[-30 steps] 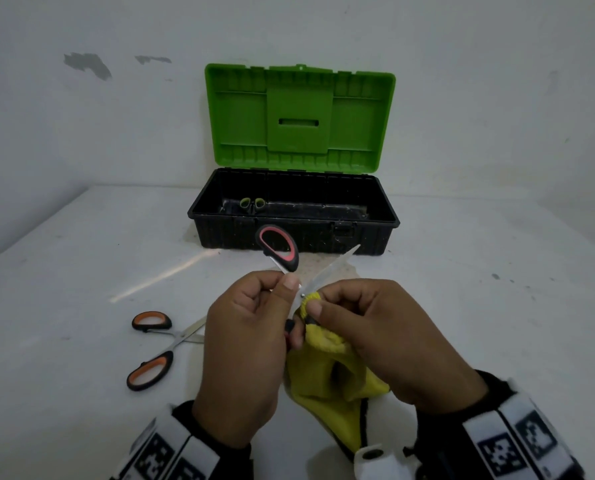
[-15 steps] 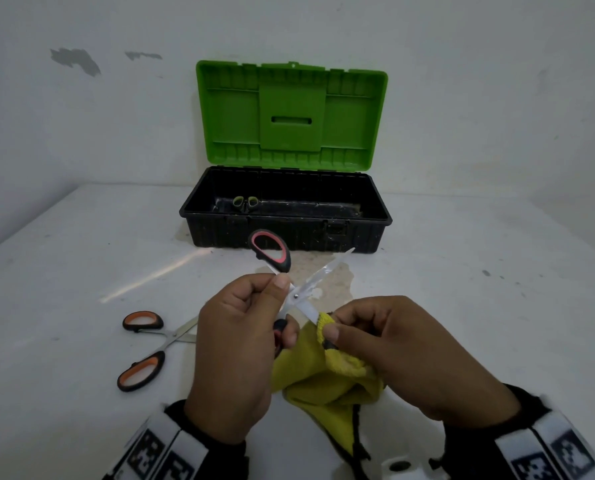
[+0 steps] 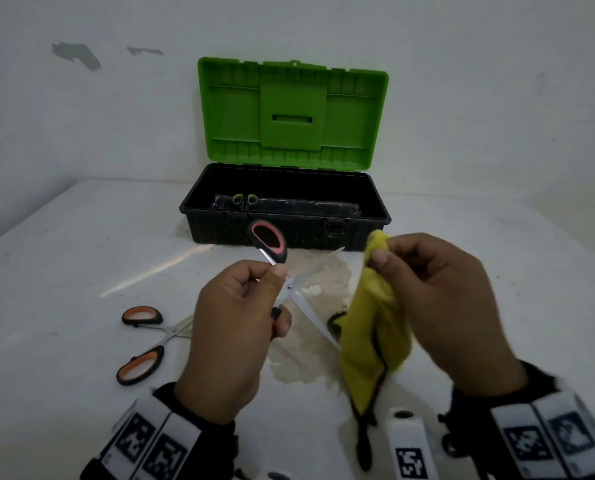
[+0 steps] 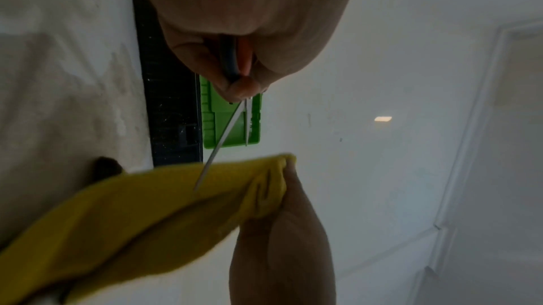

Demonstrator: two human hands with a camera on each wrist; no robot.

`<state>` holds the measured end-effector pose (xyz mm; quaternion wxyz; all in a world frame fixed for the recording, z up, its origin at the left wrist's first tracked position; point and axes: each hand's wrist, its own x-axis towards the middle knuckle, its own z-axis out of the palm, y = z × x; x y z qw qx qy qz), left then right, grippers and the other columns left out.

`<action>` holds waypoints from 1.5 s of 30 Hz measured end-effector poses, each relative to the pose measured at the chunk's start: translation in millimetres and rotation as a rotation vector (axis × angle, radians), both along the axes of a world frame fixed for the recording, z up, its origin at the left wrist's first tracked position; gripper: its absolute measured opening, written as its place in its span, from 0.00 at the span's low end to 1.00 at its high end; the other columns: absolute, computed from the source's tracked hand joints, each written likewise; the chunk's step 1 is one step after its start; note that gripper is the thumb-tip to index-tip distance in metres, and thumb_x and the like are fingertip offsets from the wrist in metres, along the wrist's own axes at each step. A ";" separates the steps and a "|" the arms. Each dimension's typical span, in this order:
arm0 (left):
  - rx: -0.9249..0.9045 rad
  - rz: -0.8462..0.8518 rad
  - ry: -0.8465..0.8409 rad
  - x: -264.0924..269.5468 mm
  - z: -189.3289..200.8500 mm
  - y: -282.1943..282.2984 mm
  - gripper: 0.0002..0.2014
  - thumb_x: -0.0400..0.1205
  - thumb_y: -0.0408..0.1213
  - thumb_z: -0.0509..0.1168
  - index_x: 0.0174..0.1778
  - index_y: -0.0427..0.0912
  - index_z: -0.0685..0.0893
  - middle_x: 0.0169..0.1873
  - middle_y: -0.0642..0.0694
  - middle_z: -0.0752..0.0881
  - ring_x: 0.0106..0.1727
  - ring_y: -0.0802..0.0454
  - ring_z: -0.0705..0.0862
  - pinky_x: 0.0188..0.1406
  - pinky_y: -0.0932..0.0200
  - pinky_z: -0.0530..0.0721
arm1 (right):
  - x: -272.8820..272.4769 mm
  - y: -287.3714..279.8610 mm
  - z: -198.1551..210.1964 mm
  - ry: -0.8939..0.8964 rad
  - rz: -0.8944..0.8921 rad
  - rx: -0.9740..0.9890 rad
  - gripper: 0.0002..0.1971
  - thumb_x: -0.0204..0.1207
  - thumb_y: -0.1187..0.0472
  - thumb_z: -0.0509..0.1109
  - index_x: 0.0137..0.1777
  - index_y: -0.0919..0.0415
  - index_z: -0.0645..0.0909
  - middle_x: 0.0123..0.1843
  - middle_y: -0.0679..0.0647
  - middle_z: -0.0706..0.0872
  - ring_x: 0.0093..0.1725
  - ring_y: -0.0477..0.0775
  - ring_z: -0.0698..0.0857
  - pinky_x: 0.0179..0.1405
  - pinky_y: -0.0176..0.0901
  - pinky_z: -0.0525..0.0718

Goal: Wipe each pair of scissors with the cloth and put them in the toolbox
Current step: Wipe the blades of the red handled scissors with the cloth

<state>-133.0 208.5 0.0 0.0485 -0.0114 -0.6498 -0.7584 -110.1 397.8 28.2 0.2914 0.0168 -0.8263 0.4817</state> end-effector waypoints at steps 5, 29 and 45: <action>0.021 -0.036 -0.012 1.9 4.7 4.9 0.10 0.84 0.36 0.67 0.40 0.34 0.85 0.27 0.42 0.80 0.20 0.50 0.74 0.20 0.63 0.74 | -1.7 -37.2 -17.6 0.081 0.164 0.295 0.05 0.75 0.59 0.76 0.49 0.50 0.90 0.42 0.41 0.90 0.43 0.39 0.84 0.46 0.20 0.76; -0.030 -0.059 -0.021 6.7 16.1 -1.3 0.10 0.83 0.36 0.68 0.40 0.32 0.86 0.25 0.40 0.78 0.17 0.53 0.73 0.18 0.66 0.72 | -4.6 -28.3 -18.2 0.189 0.161 0.416 0.10 0.73 0.64 0.76 0.52 0.55 0.92 0.47 0.46 0.93 0.49 0.40 0.86 0.53 0.20 0.78; -0.086 -0.049 0.026 10.3 16.2 -5.9 0.10 0.83 0.36 0.68 0.38 0.39 0.88 0.20 0.44 0.78 0.18 0.52 0.74 0.20 0.65 0.75 | -3.8 -31.9 -15.1 0.248 0.159 0.509 0.11 0.76 0.58 0.70 0.54 0.52 0.91 0.49 0.45 0.93 0.51 0.42 0.85 0.52 0.32 0.83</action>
